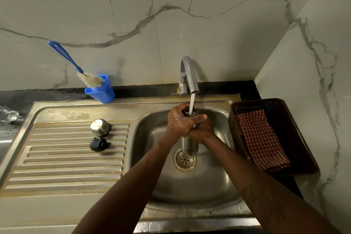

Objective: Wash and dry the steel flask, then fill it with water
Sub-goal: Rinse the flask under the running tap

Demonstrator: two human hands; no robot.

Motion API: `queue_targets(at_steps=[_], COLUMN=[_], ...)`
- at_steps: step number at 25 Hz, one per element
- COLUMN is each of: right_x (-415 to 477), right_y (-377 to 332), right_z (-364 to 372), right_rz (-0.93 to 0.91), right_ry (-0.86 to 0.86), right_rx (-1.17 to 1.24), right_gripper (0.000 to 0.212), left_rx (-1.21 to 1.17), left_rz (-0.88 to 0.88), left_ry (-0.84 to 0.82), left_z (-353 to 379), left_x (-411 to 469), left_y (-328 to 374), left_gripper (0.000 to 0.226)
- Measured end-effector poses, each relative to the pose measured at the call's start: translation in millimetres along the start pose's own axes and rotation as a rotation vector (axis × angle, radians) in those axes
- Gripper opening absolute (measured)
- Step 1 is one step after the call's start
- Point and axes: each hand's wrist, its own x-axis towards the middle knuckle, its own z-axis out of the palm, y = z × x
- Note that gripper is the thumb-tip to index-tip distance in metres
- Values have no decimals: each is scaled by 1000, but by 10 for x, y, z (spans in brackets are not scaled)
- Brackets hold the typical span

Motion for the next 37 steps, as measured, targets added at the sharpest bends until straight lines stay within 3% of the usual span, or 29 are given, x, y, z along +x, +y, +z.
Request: queue_targets(at_steps=[3, 5, 10, 17, 26, 29, 32, 35, 37], right_x=[17, 6, -22, 3, -16, -71, -122, -137, -166], right_y=[-62, -59, -76, -91, -54, -152, -159, -45, 7], right_z=[20, -13, -89, -122, -69, -112, -189, -189, -102], right_rz=[44, 28, 34, 24, 28, 50, 186, 515, 703], right_ry=[-22, -10, -64, -98, -79, -181, -320, -356, -357], right_rx=[0, -11, -16, 40, 54, 60, 137, 431, 685], right_gripper=[67, 50, 41, 45, 47, 45, 37, 55, 61], left_rx=[-19, -24, -18, -12, 20, 32, -119, -291, -344], left_rz=[-13, 12, 31, 11, 21, -44, -186, -493, -562], left_ry=[16, -10, -20, -49, -114, -137, -246, -367, -426], left_z=[-10, -13, -13, -59, -108, -109, -124, -218, -291], left_x=[29, 28, 35, 65, 31, 41, -30, -134, -226], left_y=[5, 13, -55, -133, -148, -141, -66, -145, -196], left_gripper=[39, 44, 51, 62, 56, 56, 54, 52, 59])
